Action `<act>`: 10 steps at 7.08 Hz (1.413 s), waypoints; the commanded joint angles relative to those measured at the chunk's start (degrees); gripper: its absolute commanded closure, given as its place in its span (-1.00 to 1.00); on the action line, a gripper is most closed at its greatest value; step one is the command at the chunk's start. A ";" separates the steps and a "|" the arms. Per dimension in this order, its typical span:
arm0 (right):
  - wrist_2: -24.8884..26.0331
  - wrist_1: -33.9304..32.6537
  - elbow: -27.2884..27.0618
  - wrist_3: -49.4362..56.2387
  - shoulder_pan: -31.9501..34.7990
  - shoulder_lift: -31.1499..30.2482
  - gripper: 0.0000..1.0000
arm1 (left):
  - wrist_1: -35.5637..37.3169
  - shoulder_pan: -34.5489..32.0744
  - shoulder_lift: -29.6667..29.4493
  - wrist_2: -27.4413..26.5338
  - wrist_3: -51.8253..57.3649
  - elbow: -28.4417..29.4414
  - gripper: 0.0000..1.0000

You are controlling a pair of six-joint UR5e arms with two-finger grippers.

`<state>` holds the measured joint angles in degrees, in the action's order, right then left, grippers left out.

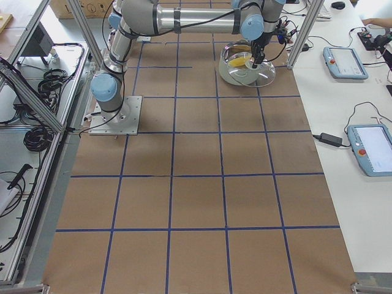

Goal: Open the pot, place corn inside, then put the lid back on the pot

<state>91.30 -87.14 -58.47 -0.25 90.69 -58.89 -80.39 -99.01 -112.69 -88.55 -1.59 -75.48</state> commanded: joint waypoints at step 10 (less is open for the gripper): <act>-0.77 -15.34 -6.92 -15.40 13.37 2.02 0.63 | -11.28 9.00 14.60 2.69 6.51 -9.78 -1.00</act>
<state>90.58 -102.01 -65.20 -15.39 103.62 -56.88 -91.59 -90.12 -98.03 -85.64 4.71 -85.23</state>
